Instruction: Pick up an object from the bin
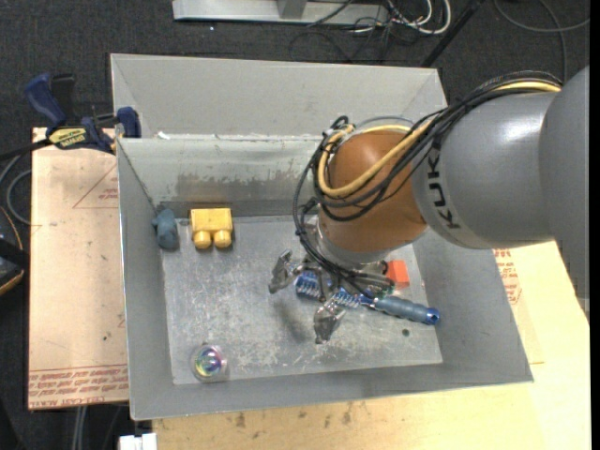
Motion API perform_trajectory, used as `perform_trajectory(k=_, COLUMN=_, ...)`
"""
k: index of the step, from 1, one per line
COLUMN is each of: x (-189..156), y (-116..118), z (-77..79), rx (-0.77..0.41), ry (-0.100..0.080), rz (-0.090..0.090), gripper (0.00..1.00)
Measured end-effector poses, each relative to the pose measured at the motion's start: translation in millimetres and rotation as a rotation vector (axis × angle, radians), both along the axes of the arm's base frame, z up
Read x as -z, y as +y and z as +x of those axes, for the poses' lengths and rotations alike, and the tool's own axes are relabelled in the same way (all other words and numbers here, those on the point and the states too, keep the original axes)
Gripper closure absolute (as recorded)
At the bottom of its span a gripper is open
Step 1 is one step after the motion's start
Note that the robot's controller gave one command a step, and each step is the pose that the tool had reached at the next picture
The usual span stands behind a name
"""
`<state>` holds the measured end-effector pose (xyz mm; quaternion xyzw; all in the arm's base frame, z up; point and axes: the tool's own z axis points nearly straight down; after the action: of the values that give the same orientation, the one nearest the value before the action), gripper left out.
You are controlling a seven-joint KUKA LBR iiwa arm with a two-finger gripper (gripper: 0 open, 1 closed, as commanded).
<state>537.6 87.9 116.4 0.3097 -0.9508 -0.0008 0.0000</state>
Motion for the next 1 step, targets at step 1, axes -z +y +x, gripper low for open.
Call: perform_trajectory(k=1, x=-28.6, y=-59.0, z=29.8, rx=0.031, ry=-0.009, rz=-0.002, gripper=0.00)
